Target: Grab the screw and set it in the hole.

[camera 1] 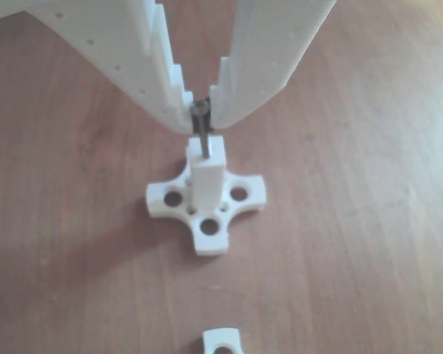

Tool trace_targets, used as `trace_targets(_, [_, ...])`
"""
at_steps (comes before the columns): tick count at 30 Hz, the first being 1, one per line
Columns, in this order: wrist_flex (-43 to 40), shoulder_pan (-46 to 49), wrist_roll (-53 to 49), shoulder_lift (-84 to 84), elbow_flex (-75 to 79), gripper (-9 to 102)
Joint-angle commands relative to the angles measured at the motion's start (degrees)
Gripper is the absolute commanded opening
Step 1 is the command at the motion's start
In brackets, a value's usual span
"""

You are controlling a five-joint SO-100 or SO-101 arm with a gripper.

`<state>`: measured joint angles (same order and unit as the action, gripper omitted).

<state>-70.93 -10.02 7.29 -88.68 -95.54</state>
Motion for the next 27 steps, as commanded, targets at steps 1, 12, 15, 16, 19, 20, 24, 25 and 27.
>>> trace_targets(1, [0.9, -0.7, 0.4, -1.4, 4.7, -4])
trace_targets(12, [0.8, -1.2, 0.7, -1.4, 4.9, -4])
trace_targets(15, [0.6, -1.3, 0.8, -1.4, 4.9, -4])
trace_targets(16, [0.6, -1.3, 0.8, -1.3, 4.9, -4])
trace_targets(19, [0.7, -1.3, 0.8, -1.1, 4.9, -4])
trace_targets(20, [0.7, -1.2, 0.8, -1.1, 4.8, -4])
trace_targets(24, [0.7, -1.0, 0.6, -1.1, 4.7, -4])
trace_targets(25, [0.7, -0.9, 0.6, -1.2, 4.7, -4])
trace_targets(27, [0.6, -0.9, 0.6, -1.2, 4.7, -4])
